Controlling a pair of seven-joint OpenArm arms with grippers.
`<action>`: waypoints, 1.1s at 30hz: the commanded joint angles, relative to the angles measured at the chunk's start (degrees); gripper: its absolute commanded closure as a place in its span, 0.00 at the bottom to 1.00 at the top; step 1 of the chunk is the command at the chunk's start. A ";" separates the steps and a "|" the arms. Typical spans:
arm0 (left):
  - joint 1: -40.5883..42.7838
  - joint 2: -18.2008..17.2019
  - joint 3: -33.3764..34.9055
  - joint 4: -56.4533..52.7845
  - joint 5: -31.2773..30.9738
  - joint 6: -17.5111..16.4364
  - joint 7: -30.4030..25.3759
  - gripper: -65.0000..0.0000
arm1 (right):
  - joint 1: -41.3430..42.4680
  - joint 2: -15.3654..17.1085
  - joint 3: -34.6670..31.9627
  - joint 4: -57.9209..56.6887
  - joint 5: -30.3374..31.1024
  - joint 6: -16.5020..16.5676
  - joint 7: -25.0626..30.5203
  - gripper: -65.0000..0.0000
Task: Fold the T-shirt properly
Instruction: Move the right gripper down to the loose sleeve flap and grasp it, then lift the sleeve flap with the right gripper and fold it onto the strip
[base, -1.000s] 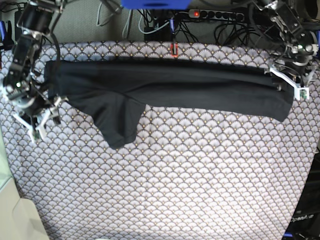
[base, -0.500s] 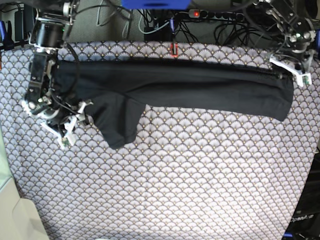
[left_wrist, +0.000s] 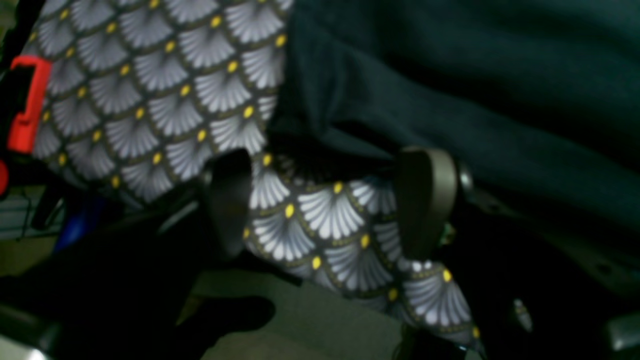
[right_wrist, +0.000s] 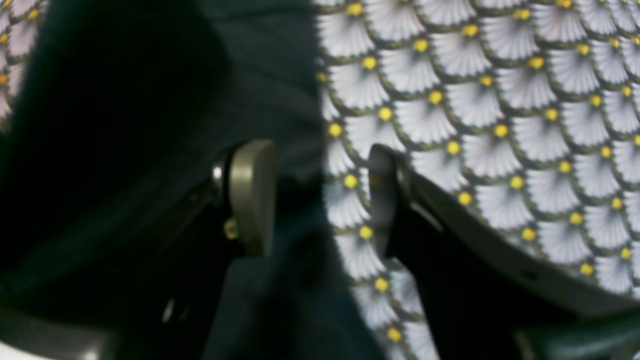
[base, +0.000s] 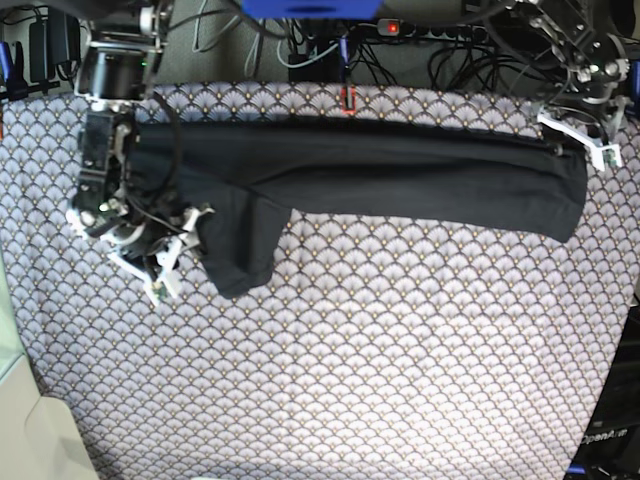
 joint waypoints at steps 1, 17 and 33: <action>-0.24 -0.71 -0.12 1.23 -0.45 0.28 -1.21 0.33 | 1.09 0.09 0.03 0.98 0.70 -0.18 1.09 0.51; -0.24 -0.63 0.06 5.01 -0.37 0.28 -0.77 0.33 | 1.53 1.67 0.20 -7.28 0.70 -0.18 5.92 0.51; -0.24 -0.71 0.06 5.27 -0.37 0.54 -1.03 0.33 | 1.09 1.58 -0.24 -6.58 0.79 -0.18 5.75 1.00</action>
